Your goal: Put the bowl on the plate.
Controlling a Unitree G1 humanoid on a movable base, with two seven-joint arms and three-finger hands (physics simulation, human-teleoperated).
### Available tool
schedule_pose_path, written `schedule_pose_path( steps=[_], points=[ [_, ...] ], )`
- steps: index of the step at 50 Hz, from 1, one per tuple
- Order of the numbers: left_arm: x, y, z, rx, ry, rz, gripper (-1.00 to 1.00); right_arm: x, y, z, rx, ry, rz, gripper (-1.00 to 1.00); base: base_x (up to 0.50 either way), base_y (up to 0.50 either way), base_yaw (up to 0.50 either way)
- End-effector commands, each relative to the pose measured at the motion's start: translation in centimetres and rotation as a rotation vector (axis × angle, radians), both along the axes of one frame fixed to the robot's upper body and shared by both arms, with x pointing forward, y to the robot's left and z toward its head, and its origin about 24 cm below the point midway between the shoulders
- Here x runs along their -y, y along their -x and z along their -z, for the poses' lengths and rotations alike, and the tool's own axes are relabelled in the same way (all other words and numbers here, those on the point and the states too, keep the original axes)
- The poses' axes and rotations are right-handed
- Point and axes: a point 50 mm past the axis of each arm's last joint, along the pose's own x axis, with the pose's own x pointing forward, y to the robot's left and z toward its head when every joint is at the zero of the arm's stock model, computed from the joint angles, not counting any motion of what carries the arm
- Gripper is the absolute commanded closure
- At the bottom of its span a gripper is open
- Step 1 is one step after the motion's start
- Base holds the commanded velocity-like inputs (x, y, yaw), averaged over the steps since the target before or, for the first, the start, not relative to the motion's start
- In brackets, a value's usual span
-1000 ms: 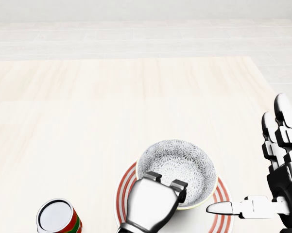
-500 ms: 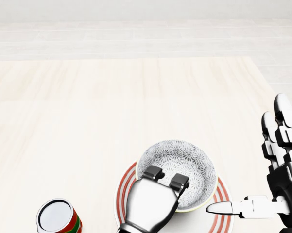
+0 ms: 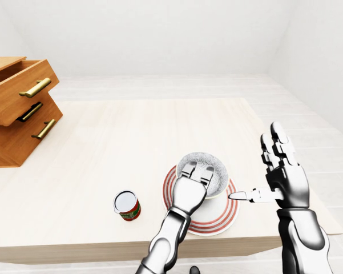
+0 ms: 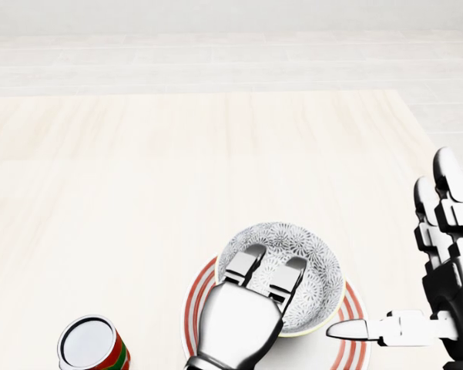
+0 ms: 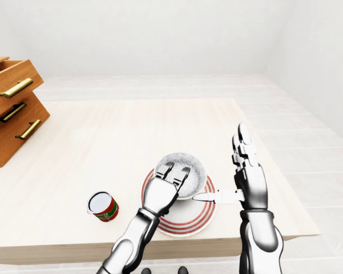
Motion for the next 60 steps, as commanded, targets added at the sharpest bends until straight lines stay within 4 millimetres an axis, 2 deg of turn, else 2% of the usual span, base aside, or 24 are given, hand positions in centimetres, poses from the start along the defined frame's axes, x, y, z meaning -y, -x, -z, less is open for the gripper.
schedule_pose_path(
  steps=[1, 21, 37, 60],
  points=[
    [0.0, 0.0, -0.1, 0.004, 0.002, -0.001, -0.66, -0.1, -0.2, 0.3, -0.014, -0.005, -0.003, -1.00, 0.00, 0.00, 0.00],
    [-0.3, 0.1, -1.8, 0.029, 0.016, -0.010, -1.00, 0.0, -0.1, 0.0, 0.002, -0.009, -0.006, -1.00, 0.00, 0.00, 0.00],
    [-0.7, 0.6, -3.5, 0.051, 0.035, -0.012, -1.00, -0.1, 0.4, -0.6, 0.030, -0.003, -0.005, -1.00, 0.00, 0.00, 0.00],
    [-2.4, 1.4, -7.7, 0.101, 0.102, -0.029, -1.00, -0.1, 0.5, -0.6, 0.028, 0.001, -0.006, -1.00, 0.00, 0.00, 0.00]
  ],
)
